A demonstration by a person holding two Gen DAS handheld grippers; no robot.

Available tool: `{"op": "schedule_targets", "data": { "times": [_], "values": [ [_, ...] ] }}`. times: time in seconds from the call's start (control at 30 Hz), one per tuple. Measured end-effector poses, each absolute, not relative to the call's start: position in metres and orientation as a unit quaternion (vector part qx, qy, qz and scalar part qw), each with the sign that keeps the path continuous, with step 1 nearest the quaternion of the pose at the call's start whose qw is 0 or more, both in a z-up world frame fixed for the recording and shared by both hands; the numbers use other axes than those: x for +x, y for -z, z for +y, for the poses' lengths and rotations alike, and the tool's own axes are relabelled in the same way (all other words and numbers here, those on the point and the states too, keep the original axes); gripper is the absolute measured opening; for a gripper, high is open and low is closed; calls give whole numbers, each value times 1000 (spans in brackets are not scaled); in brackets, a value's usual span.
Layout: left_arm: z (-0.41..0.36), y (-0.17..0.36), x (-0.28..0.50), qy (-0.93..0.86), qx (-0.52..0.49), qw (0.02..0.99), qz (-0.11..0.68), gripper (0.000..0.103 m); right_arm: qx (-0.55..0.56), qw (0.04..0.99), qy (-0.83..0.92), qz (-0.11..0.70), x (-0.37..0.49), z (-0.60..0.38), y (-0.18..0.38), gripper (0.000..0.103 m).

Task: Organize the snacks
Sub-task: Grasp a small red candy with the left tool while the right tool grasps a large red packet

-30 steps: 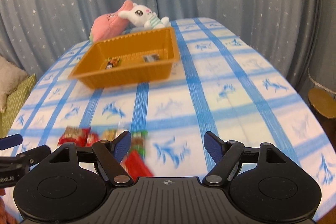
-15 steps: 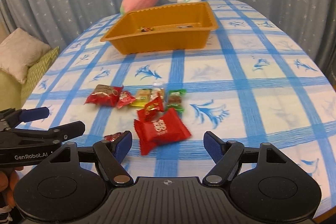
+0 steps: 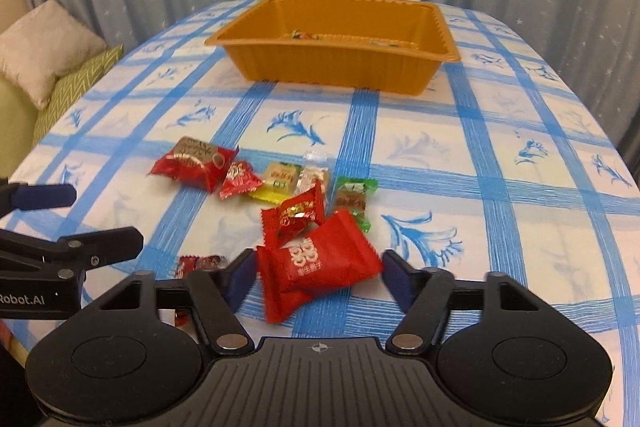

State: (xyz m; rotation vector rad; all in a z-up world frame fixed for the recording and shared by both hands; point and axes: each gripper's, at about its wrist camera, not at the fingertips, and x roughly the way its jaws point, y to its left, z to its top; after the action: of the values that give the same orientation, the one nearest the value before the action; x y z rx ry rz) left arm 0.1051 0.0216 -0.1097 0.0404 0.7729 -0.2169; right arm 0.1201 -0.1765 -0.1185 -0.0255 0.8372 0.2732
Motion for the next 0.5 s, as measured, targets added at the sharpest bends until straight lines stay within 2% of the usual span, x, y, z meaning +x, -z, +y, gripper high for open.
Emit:
{"op": "schedule_targets", "data": {
  "times": [0.23, 0.3, 0.33, 0.5],
  "values": [
    [16, 111, 103, 119, 20, 918, 378, 93, 2, 908, -125, 400, 120, -180, 115, 40],
    [12, 112, 102, 130, 20, 915, 381, 92, 11, 909, -120, 400, 120, -184, 113, 38],
    [10, 113, 102, 135, 20, 914, 382, 91, 18, 909, -118, 400, 121, -186, 113, 32],
    [-6, 116, 98, 169, 21, 905, 389, 82, 40, 913, -93, 395, 121, -199, 109, 27]
  ]
}}
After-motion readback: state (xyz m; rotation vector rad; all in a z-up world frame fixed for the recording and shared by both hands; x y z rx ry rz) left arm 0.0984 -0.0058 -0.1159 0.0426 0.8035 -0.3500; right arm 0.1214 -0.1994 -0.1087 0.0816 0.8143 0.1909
